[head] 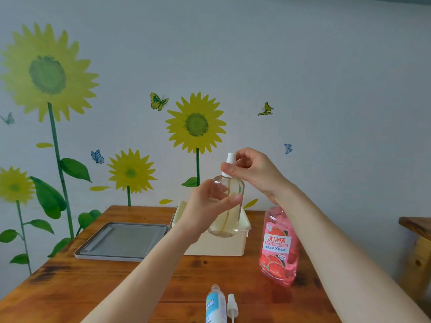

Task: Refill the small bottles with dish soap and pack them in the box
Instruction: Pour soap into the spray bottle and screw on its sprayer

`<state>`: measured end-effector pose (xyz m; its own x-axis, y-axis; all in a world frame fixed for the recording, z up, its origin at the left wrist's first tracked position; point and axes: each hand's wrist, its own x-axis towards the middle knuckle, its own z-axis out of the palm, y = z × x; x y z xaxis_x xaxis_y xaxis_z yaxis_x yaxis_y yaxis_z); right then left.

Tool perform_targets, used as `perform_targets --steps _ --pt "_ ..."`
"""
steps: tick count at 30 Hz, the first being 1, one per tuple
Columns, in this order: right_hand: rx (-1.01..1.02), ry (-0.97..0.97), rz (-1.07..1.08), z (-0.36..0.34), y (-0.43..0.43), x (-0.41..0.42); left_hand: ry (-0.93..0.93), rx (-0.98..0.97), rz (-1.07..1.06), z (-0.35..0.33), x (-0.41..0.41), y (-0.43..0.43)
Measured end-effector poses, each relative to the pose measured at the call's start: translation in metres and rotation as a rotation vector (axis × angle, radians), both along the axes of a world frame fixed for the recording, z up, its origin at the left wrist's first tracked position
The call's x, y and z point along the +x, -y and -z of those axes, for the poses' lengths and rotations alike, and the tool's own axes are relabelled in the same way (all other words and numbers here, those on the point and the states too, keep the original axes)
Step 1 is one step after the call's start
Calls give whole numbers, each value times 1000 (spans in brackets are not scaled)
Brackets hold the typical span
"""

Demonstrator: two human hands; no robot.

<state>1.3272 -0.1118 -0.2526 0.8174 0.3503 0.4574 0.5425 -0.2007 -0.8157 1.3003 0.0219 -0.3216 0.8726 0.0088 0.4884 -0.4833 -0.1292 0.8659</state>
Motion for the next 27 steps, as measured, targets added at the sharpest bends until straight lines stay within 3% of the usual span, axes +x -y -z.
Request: perform_targets --steps 4,10,14,18,20,24,27 --pt "62 -113 -208 1 5 -1 -7 -11 15 -3 -2 0" --pt "13 56 24 4 -7 -1 -31 -8 17 0 -2 3" --pt "118 -109 -217 0 2 -3 -58 -27 70 -5 -3 0" --pt "55 71 17 3 -4 -2 -33 5 -8 -3 0 0" --pt "65 50 61 5 -6 -1 -24 17 -12 -2 0 3" --pt "207 -220 -298 6 3 1 -45 7 16 -7 -4 3" --pt "266 -230 -373 9 6 1 -43 11 -2 -8 -6 3"
